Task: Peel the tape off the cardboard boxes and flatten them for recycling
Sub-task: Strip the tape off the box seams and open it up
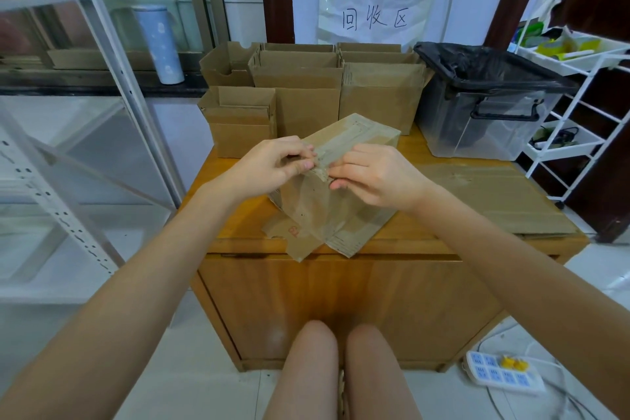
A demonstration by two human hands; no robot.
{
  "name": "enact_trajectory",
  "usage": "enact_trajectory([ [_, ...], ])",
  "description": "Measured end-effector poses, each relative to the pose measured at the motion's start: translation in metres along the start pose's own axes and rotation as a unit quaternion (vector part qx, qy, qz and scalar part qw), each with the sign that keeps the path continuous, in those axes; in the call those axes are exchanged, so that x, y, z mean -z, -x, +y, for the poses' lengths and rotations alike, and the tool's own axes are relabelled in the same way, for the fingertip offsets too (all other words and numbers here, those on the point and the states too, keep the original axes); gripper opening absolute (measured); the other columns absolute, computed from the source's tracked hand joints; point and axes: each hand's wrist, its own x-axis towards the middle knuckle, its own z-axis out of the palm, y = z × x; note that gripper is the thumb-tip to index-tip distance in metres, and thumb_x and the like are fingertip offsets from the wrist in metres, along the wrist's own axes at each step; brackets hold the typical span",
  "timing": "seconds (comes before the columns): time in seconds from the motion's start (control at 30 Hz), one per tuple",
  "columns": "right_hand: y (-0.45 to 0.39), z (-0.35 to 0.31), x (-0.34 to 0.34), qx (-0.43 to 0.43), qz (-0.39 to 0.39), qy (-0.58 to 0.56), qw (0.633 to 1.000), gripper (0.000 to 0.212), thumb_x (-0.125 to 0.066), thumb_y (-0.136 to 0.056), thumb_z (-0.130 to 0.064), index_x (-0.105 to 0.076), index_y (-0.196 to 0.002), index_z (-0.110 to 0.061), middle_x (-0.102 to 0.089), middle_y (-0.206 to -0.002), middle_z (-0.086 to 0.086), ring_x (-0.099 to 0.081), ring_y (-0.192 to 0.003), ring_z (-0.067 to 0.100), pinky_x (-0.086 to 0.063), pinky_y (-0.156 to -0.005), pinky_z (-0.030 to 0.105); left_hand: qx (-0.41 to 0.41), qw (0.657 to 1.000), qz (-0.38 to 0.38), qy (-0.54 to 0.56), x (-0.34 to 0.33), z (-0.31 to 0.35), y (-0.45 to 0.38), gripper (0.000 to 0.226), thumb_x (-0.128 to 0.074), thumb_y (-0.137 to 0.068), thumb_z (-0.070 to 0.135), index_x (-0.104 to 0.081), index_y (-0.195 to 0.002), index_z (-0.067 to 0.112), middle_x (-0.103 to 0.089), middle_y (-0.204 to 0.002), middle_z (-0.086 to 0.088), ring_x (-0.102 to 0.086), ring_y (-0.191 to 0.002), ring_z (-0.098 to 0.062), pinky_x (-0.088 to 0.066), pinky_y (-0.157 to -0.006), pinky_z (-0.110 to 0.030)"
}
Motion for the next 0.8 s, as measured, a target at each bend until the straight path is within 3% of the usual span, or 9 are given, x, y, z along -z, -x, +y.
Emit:
enact_trajectory([
  [0.13, 0.003, 0.002, 0.005, -0.019, -0.059, 0.001, 0.998, 0.045, -0.061, -0.085, -0.046, -0.067, -0.102, -0.005, -0.063, -0.086, 0.008, -0.057, -0.074, 0.021, -0.050, -0.061, 0.031, 0.004, 1.000, 0.003, 0.012, 0.000, 0.001, 0.001, 0.017, -0.057, -0.094, 0.014, -0.071, -0.104, 0.012, -0.064, -0.116, -0.005, -0.050, -0.123, -0.006, -0.040, -0.105, -0.033],
  [0.23, -0.003, 0.003, 0.005, -0.038, -0.051, -0.018, 0.998, 0.038, -0.061, -0.083, -0.040, -0.065, -0.087, -0.002, -0.062, -0.079, 0.009, -0.059, -0.069, 0.025, -0.051, -0.056, 0.038, 0.009, 1.000, 0.007, 0.019, -0.001, 0.001, 0.001, 0.017, -0.057, -0.094, 0.014, -0.071, -0.103, 0.009, -0.064, -0.114, -0.007, -0.050, -0.122, -0.006, -0.041, -0.106, -0.035],
  [0.4, -0.002, 0.003, 0.001, -0.037, -0.021, -0.021, 0.999, 0.027, -0.061, -0.088, -0.027, -0.067, -0.077, -0.003, -0.065, -0.072, 0.007, -0.060, -0.063, 0.024, -0.049, -0.051, 0.037, 0.011, 1.000, 0.007, 0.018, -0.002, 0.001, 0.001, 0.015, -0.058, -0.094, 0.014, -0.071, -0.101, 0.011, -0.064, -0.114, -0.007, -0.051, -0.123, -0.009, -0.041, -0.106, -0.038],
  [0.53, 0.001, 0.000, -0.004, -0.041, 0.016, 0.004, 0.999, 0.022, -0.063, -0.090, -0.020, -0.068, -0.076, -0.003, -0.065, -0.071, 0.007, -0.060, -0.061, 0.022, -0.048, -0.050, 0.035, 0.014, 0.999, 0.009, 0.027, -0.004, 0.001, 0.001, 0.013, -0.057, -0.094, 0.013, -0.069, -0.097, 0.017, -0.063, -0.113, -0.008, -0.051, -0.124, -0.011, -0.041, -0.105, -0.040],
  [0.67, 0.000, -0.003, -0.003, -0.048, 0.030, -0.002, 0.998, 0.030, -0.053, -0.096, -0.021, -0.069, -0.078, -0.003, -0.067, -0.073, 0.007, -0.061, -0.062, 0.022, -0.048, -0.053, 0.033, 0.019, 0.999, 0.005, 0.033, -0.003, 0.003, 0.002, 0.013, -0.056, -0.095, 0.014, -0.066, -0.094, 0.023, -0.063, -0.114, -0.007, -0.050, -0.125, -0.012, -0.041, -0.105, -0.040],
  [0.8, 0.003, -0.010, 0.004, -0.114, 0.011, -0.035, 0.993, 0.025, -0.055, -0.093, -0.023, -0.069, -0.090, -0.003, -0.069, -0.087, 0.006, -0.063, -0.077, 0.021, -0.052, -0.067, 0.033, 0.009, 0.999, 0.011, 0.033, -0.004, 0.002, 0.003, 0.013, -0.057, -0.094, 0.014, -0.067, -0.096, 0.021, -0.063, -0.113, -0.008, -0.051, -0.124, -0.011, -0.041, -0.104, -0.036],
])
